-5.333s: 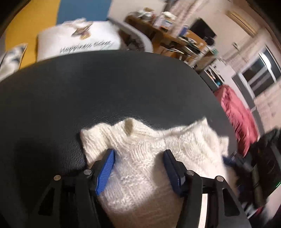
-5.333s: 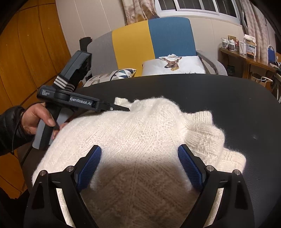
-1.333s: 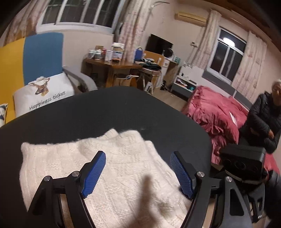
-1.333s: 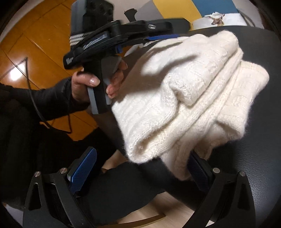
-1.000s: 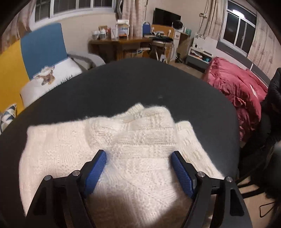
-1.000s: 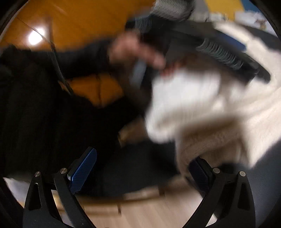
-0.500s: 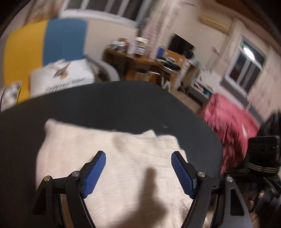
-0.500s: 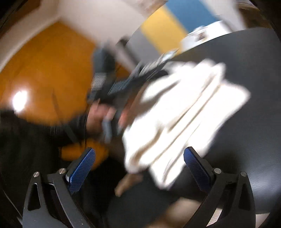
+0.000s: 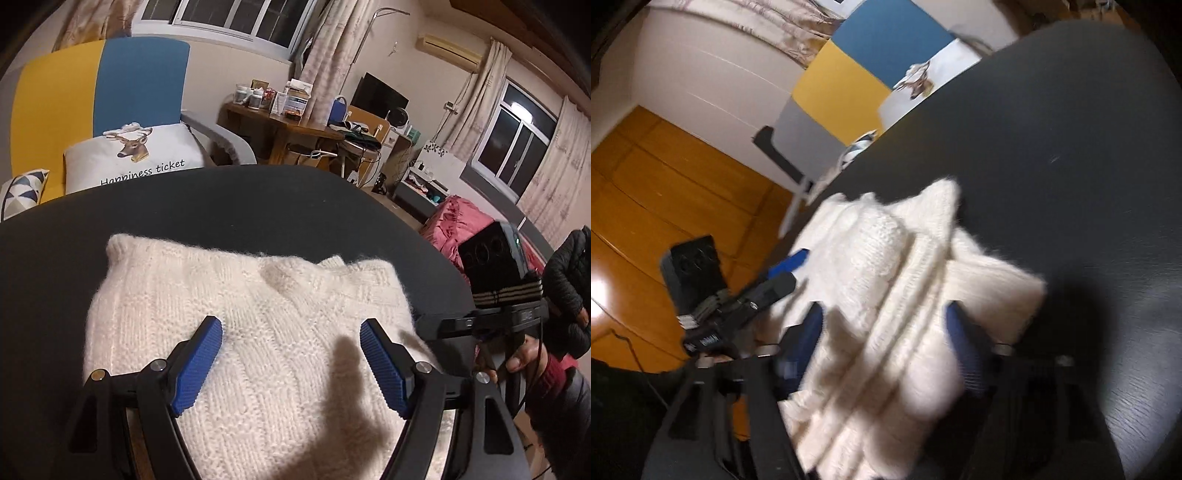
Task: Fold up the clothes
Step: 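Grasp the sweater sleeve end with the right gripper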
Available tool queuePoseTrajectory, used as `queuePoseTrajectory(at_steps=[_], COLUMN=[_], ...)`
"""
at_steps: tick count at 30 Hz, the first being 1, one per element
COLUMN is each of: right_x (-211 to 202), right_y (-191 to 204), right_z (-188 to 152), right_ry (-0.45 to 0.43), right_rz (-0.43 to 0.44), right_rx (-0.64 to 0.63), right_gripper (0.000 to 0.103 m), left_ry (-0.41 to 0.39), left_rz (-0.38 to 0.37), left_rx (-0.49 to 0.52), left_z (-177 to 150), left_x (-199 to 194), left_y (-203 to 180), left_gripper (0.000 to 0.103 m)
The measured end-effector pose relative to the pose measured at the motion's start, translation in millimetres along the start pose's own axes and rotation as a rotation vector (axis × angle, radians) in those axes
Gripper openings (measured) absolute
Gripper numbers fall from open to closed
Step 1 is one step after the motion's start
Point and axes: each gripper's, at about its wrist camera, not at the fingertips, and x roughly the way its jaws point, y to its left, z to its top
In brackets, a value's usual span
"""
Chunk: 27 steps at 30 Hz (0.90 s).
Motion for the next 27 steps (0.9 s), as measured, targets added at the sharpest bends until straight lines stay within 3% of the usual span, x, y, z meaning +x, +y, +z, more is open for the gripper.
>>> queuePoseTrajectory(at_steps=[3,6,11,13,15,17,19,21,25,27], right_x=[25,36,29,9,2,7,14,16,3,0], right_y=[17,38,78,93,96,73,36,3,-18,-22], right_z=[1,1,4,6,11,17,14,9,1,2], right_ry=[0.046,0.052,0.035,0.005,-0.005,0.029,0.052,0.045,-0.033,-0.03], right_rz=[-0.03,-0.104,-0.177,-0.153,-0.175,-0.24,-0.254,-0.222,-0.138,-0.128], right_rx=[-0.07,-0.149,-0.29,-0.355,-0.397,-0.357,-0.265,-0.168,-0.097,-0.088], right_gripper=[0.081,0.035,0.03,0.03,0.03,0.03,0.03,0.032,0.034,0.035], left_ry=[-0.003,-0.01,-0.08,-0.122,-0.084,0.01,0.054,0.025,-0.048,-0.084], left_rz=[0.01,0.008,-0.095,-0.129,-0.105,-0.116,-0.104,-0.126,-0.138,-0.073], left_rx=[0.009,-0.013,-0.078,0.004,0.067,0.024,-0.01,-0.016,-0.059,-0.051], left_z=[-2,-2,12,24,30,30,25,21,26,28], left_x=[-1,-5,-30,-34,-16,13,31,28,3,-7], left_y=[-4,-2,-11,-28,-37,-31,-21,-18,-10,-2], left_gripper=[0.079,0.079,0.079,0.08,0.08,0.08,0.078,0.078,0.078,0.078])
